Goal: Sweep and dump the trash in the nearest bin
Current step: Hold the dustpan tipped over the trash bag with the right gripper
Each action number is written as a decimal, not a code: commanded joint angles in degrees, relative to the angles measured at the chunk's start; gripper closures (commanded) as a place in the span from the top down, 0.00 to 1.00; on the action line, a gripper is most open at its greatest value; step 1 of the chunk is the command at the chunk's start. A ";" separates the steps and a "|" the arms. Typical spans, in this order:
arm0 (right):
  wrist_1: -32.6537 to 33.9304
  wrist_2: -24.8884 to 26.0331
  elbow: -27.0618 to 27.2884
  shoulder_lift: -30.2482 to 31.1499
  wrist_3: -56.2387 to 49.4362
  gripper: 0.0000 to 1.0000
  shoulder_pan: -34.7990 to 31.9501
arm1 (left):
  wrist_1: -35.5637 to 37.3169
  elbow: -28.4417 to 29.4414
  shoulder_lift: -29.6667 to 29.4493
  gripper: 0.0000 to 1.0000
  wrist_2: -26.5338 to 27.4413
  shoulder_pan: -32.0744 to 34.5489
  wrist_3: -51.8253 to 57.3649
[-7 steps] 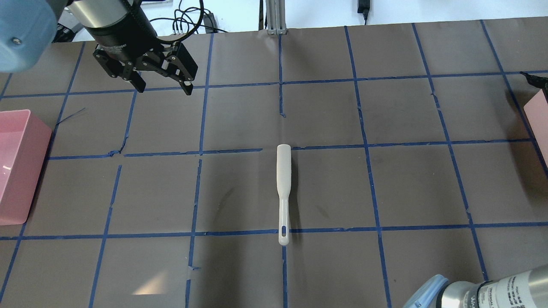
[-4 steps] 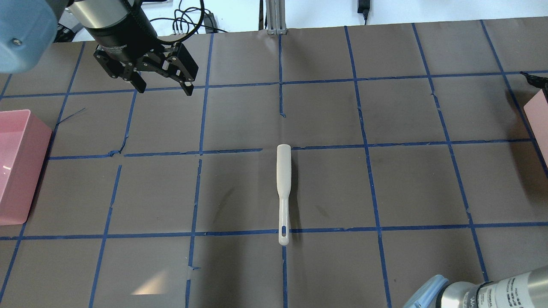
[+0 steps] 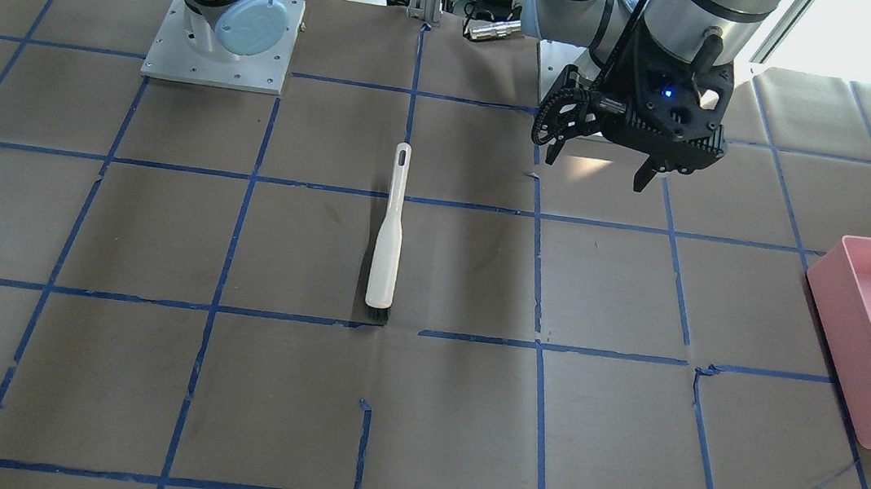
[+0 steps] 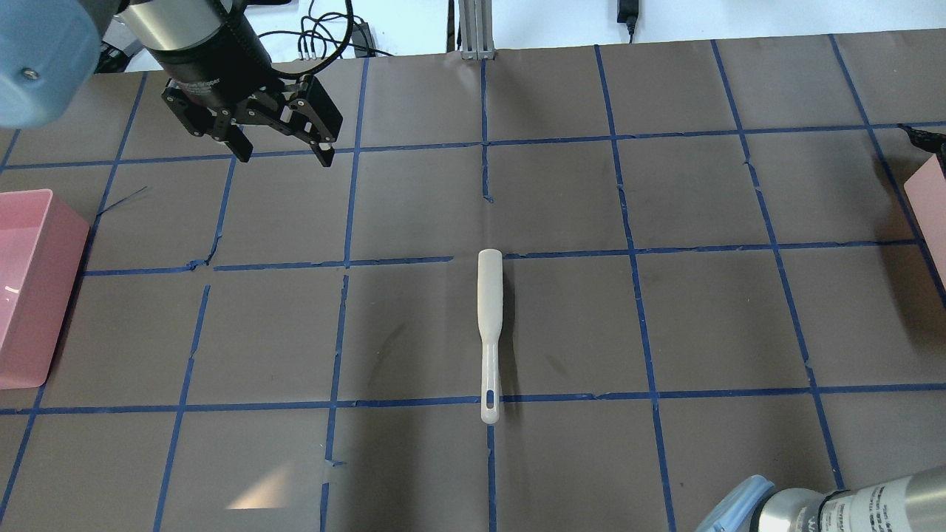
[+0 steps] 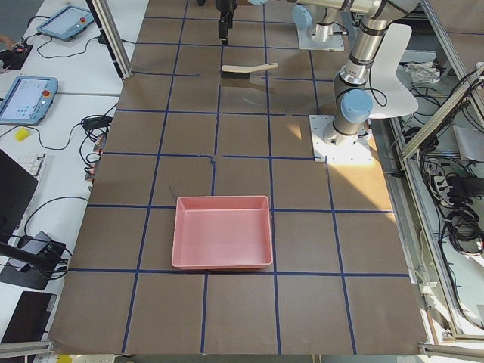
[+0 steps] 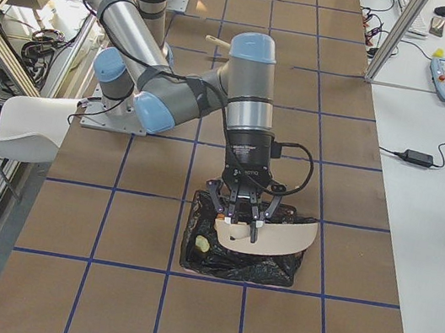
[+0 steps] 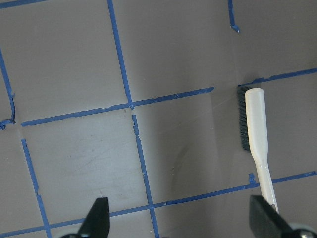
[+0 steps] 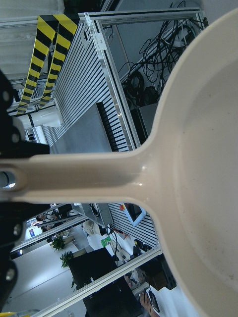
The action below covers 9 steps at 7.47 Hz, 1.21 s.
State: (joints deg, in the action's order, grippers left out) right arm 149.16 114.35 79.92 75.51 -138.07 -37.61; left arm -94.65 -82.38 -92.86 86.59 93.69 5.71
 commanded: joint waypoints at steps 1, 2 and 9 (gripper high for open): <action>-13.19 -1.05 -0.56 3.48 7.50 0.05 -0.01 | -0.01 -0.59 0.31 1.00 -0.02 0.00 0.00; -20.24 -1.23 -0.64 5.15 12.51 0.05 -0.10 | -0.01 -0.59 0.40 1.00 -0.02 0.09 0.00; -59.74 -15.91 0.85 9.56 65.21 0.07 -8.49 | -0.45 -0.85 0.66 1.00 0.42 0.09 -0.18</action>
State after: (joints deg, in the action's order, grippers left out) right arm 94.42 99.77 80.55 84.95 -83.87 -41.40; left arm -95.03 -83.17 -92.20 86.98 93.78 5.56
